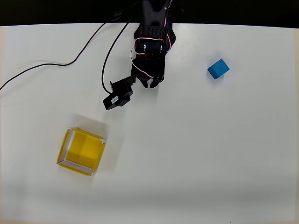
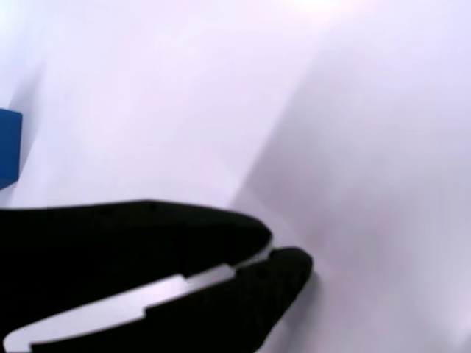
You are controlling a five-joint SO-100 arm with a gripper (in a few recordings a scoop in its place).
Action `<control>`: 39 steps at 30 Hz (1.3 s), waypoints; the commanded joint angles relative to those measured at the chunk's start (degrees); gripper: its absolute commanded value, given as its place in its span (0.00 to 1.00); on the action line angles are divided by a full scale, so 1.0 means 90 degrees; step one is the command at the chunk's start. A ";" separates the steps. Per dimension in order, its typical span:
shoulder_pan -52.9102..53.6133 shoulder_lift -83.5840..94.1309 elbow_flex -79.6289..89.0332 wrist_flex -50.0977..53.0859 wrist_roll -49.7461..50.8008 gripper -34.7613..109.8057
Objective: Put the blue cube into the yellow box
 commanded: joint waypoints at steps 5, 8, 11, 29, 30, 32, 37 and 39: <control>-0.0332 -0.0967 -0.1016 -0.0889 0.0107 0.39; -0.0625 -0.1738 -0.1904 -0.0801 0.0264 0.40; -0.0947 -0.2520 -0.2979 -0.0527 0.0576 0.40; -0.3711 -0.4941 -0.6709 0.1611 0.2461 0.57; -0.3867 -0.5117 -0.6807 0.1738 0.2520 0.57; -0.4180 -0.5479 -0.6953 0.1934 0.2637 0.57; -0.4990 -0.6377 -0.7314 0.2334 0.3018 0.58; -0.5293 -0.6787 -0.7471 0.2402 0.3193 0.58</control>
